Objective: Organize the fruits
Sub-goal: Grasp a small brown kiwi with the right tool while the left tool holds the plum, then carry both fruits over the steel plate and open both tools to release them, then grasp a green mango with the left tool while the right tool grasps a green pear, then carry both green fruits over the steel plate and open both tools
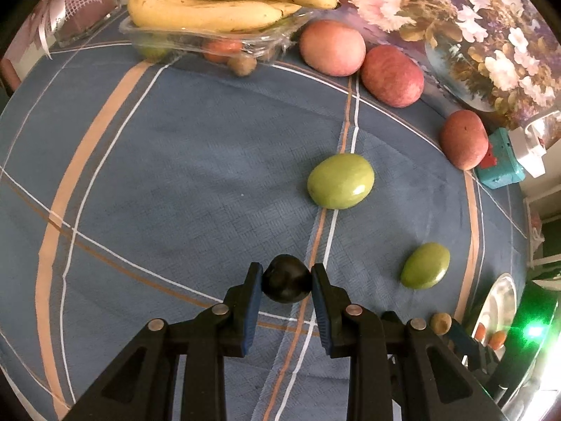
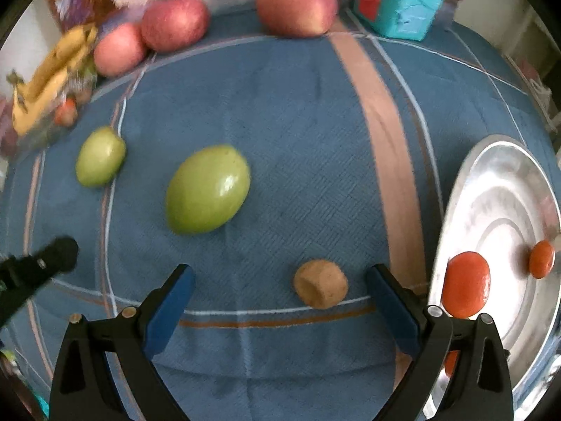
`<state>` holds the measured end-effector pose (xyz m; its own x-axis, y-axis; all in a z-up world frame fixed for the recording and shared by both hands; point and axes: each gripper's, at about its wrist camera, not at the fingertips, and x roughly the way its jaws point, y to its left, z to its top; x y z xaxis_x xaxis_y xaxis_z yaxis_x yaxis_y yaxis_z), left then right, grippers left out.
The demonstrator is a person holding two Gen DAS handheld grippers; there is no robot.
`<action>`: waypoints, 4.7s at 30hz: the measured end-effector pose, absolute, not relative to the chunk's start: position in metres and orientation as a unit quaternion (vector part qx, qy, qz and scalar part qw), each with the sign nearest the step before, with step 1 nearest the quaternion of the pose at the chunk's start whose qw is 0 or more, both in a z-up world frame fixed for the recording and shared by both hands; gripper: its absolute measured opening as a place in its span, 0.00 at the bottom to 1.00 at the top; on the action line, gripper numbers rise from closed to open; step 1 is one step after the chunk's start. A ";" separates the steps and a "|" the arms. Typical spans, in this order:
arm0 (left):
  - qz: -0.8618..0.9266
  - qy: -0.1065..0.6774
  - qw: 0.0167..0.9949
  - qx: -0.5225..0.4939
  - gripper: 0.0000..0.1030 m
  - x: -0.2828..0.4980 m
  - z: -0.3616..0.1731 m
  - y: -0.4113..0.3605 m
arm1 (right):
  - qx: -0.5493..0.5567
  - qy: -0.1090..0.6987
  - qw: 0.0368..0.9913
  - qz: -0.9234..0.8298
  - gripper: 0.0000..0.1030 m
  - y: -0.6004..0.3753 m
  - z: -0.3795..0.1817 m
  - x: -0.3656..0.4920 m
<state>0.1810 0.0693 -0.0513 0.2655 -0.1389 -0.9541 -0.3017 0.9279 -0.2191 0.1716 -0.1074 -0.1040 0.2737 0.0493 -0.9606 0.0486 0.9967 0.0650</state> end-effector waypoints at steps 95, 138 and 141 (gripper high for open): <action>-0.076 0.570 0.807 -0.131 0.75 0.185 -0.019 -0.044 | 0.131 0.519 0.835 -0.130 0.48 -0.285 -0.026 0.125; -0.046 0.544 0.827 -0.137 0.50 0.202 0.003 0.001 | 0.134 0.560 0.814 0.070 0.42 -0.108 -0.042 0.189; -0.069 0.540 0.828 -0.131 0.50 0.191 0.016 -0.029 | 0.140 0.545 0.825 0.054 0.42 -0.136 -0.018 0.169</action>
